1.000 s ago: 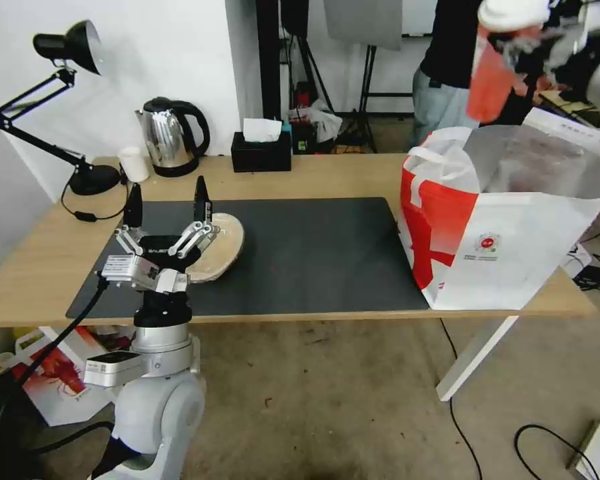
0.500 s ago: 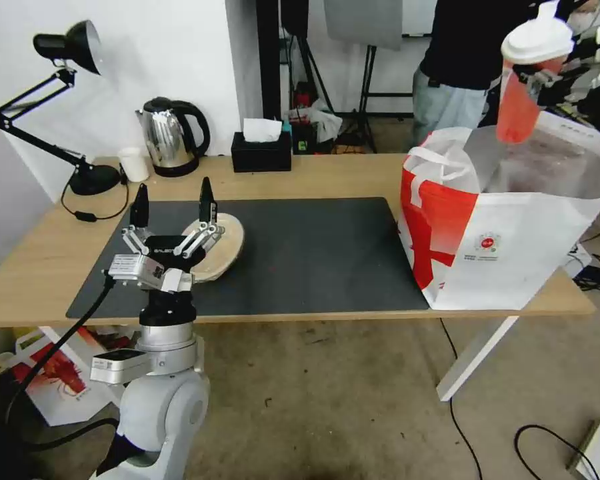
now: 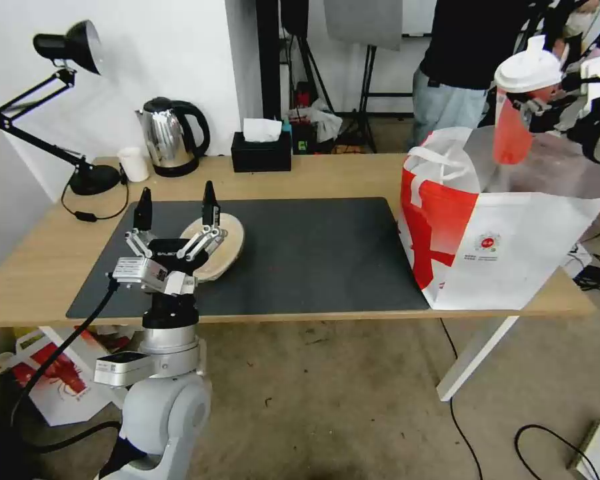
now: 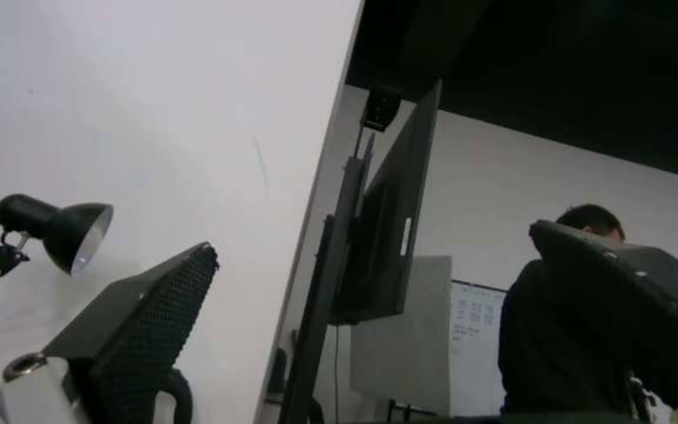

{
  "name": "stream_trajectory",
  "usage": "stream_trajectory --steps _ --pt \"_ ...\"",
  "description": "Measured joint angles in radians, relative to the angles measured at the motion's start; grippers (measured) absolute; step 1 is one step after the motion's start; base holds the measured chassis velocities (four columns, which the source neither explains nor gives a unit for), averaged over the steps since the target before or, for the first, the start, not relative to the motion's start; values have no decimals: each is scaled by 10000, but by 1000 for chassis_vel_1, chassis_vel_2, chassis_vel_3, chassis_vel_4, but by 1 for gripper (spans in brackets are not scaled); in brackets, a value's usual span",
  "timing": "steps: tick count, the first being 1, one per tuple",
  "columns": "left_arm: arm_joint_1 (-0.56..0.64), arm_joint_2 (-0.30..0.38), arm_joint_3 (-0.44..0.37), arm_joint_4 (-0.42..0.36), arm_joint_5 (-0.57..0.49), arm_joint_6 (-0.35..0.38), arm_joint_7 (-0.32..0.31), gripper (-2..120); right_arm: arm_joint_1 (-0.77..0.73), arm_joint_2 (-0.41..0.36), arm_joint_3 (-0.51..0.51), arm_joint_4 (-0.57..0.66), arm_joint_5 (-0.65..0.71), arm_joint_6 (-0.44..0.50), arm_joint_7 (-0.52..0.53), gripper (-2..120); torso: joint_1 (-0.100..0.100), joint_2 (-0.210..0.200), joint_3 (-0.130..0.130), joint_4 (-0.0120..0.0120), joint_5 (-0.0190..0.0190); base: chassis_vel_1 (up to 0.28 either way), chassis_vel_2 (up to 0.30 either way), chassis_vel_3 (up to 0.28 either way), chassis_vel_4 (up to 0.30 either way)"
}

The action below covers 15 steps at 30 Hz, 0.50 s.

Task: Pick up the trash from the table and place it into the takeout bag.

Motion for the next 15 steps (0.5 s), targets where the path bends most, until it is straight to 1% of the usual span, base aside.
stream_trajectory --steps 13,14,15 --pt "-29 -5 -62 42 3 -21 1 100 -58 365 -645 -239 -633 51 41 12 0 0 0 0 1 0 0 0 0" --pt "-38 -4 -64 46 1 -21 1 100 -59 386 -702 -238 -673 49 46 14 0 0 0 0 0 0 0 0 0" --pt "-45 -4 -67 50 0 -22 0 100 -58 396 -766 -223 -694 28 51 18 0 0 1 -1 0 0 0 0 0"
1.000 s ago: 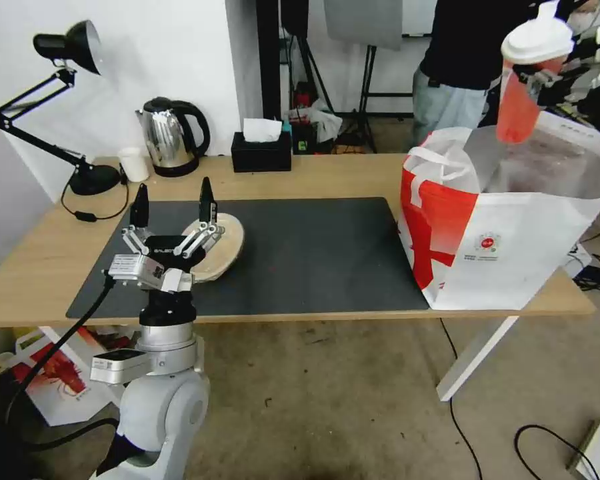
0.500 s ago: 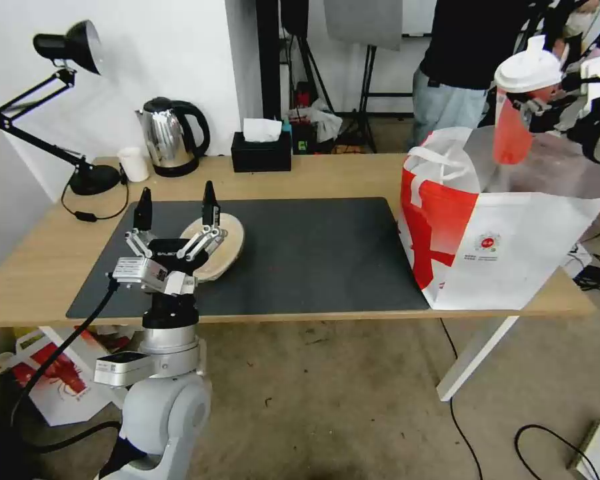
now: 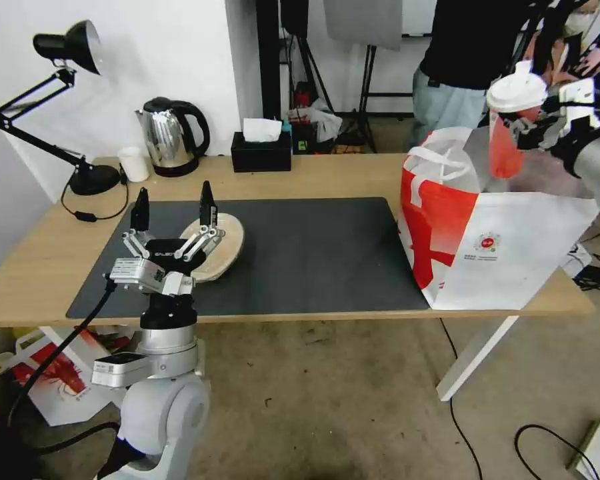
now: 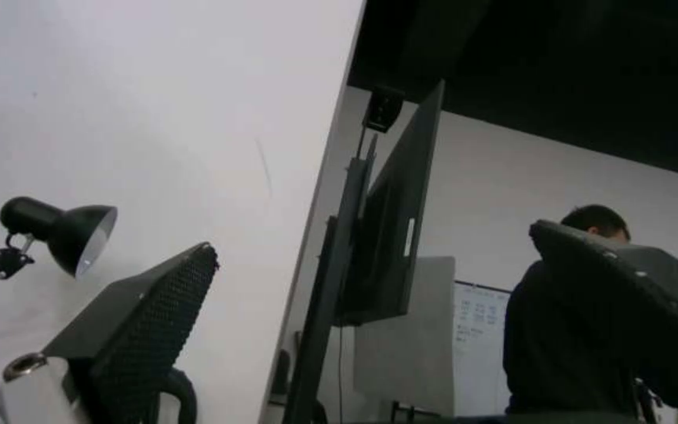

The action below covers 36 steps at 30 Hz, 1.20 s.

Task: Pick up the trash from the table and place it into the takeout bag.

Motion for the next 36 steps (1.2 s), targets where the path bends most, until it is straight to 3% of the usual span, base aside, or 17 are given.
stream_trajectory --steps 6,10,14,20,21,36 --pt "-40 -2 -15 12 -13 0 -12 100 88 -47 -253 188 -40 -370 151 37 0 0 0 0 1 0 0 0 0" --pt "-91 -3 -16 13 -39 0 -19 100 254 -335 -605 374 -87 -713 348 50 0 0 0 0 -2 0 0 0 0" --pt "-109 14 -12 13 -73 4 -23 100 339 -850 -829 709 -63 -1218 617 70 0 0 -1 -1 1 0 0 0 0" --pt "-115 25 -12 10 -91 5 -28 100 376 -1264 -862 1077 198 -1690 1018 86 0 0 -1 -1 0 0 0 0 0" --pt "-117 31 4 3 -101 7 -30 100 399 -1493 -870 1342 401 -1941 1375 97 0 0 -1 0 -1 0 0 0 0" --pt "41 8 11 -229 -102 7 -31 100 435 -1749 -538 1657 1040 -2784 1719 100 0 0 -1 0 -1 0 0 0 0"
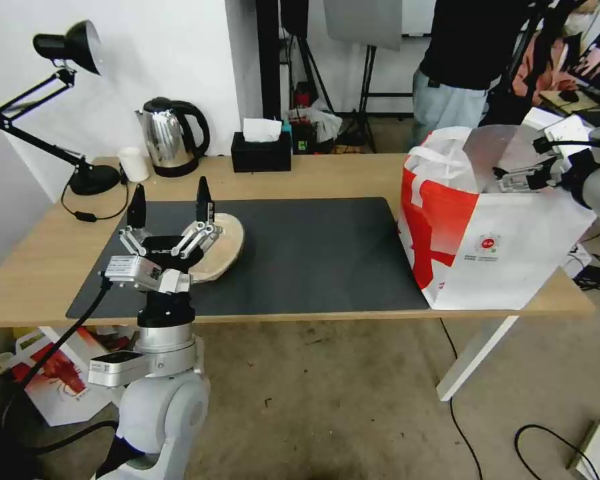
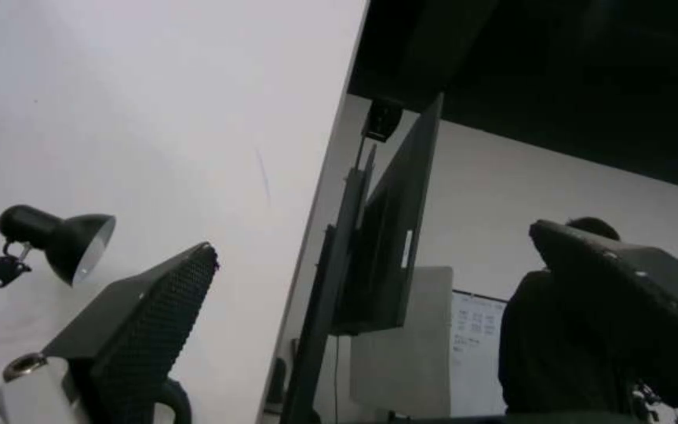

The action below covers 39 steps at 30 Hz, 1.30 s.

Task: Pick up the trash from the table and place it into the takeout bag.

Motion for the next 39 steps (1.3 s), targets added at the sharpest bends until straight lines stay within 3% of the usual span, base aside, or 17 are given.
stream_trajectory --steps 2,5,15,16,17,20,22,23,25,33,39 --pt "17 -12 0 -23 6 0 0 100 1 27 5 1 15 100 -3 100 0 0 0 -1 0 0 0 0 0" --pt "75 -46 -3 -83 25 0 0 100 0 232 139 -41 197 986 -110 100 0 0 0 0 0 0 0 0 0" --pt "96 -53 -16 -110 41 0 0 100 -27 497 336 -108 372 1820 -276 100 0 0 0 0 0 0 0 0 0" --pt "118 -64 -38 -134 55 0 0 100 -64 862 544 -149 490 2739 -380 100 0 0 0 0 0 0 0 0 0" --pt "118 -64 -38 -134 55 0 0 100 -64 862 544 -149 490 2739 -380 100 0 0 0 0 0 0 0 0 0" --pt "156 -94 -82 -204 100 15 0 100 -77 1596 846 -240 511 4746 -808 100 1 0 2 4 1 0 0 0 0" --pt "159 -96 -88 -214 104 23 0 100 -77 1650 858 -263 511 4926 -878 100 1 0 2 2 -1 0 0 0 0" --pt "183 -108 -117 -222 122 27 0 100 -64 1753 857 -317 473 5356 -1062 100 1 0 2 -8 -4 0 0 0 0" --pt "254 -135 -217 -251 169 35 0 100 -11 2176 865 -372 207 6341 -1487 100 0 0 1 1 1 0 0 0 0" --pt "370 -209 -350 -286 248 50 -2 100 -24 2987 775 -395 -302 6988 -1686 100 1 -2 2 -1 0 0 0 0 0" --pt "505 -136 -499 -421 247 75 -22 100 11 3838 575 205 291 8207 -2320 100 0 -2 0 1 -1 0 0 0 0"
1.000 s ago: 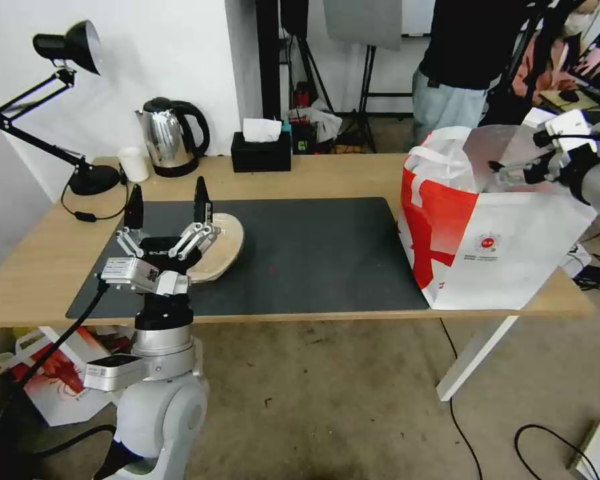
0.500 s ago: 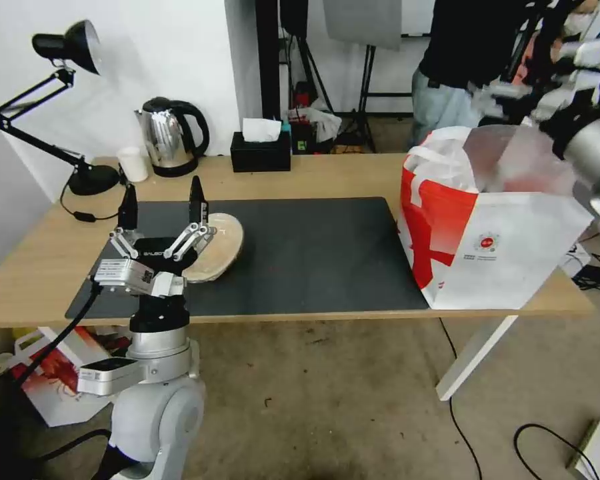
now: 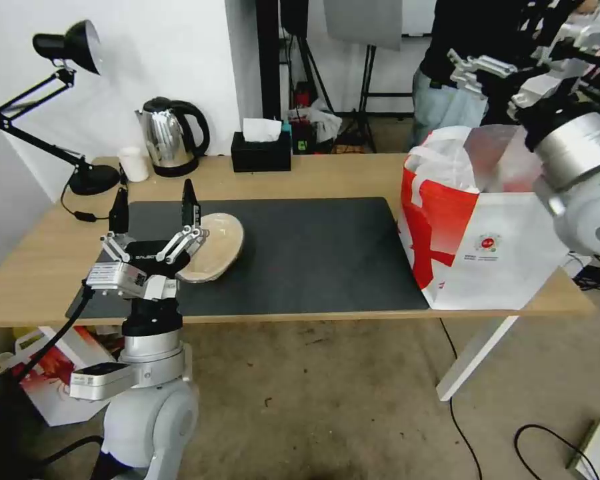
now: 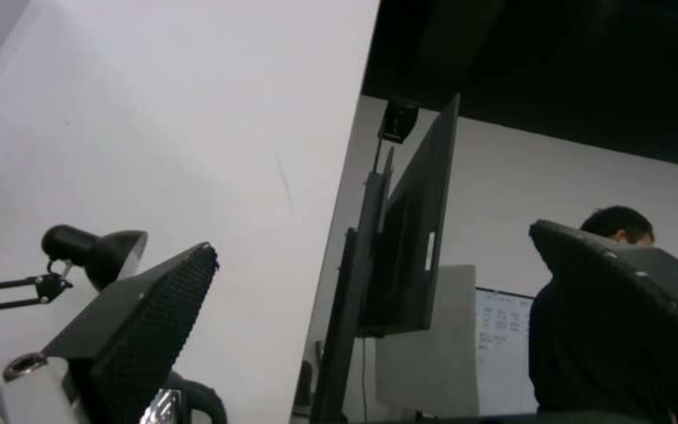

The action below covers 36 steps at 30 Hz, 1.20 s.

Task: Pick up the trash from the table and place it into the takeout bag.

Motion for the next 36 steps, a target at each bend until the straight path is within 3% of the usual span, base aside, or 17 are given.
stream_trajectory --steps 13,21,36 --pt "313 -16 -191 -209 40 65 -153 100 -198 1333 -591 797 0 330 -320 100 0 1 -1 -1 0 0 0 0 0" --pt "530 -205 -265 -311 243 134 -190 100 -688 2470 -1626 837 -1512 226 -436 100 0 3 0 -1 1 0 0 0 0" --pt "480 -308 -348 -179 369 203 -226 100 -1440 3846 -2898 172 -4386 -306 -33 100 0 3 1 0 2 0 0 0 0"
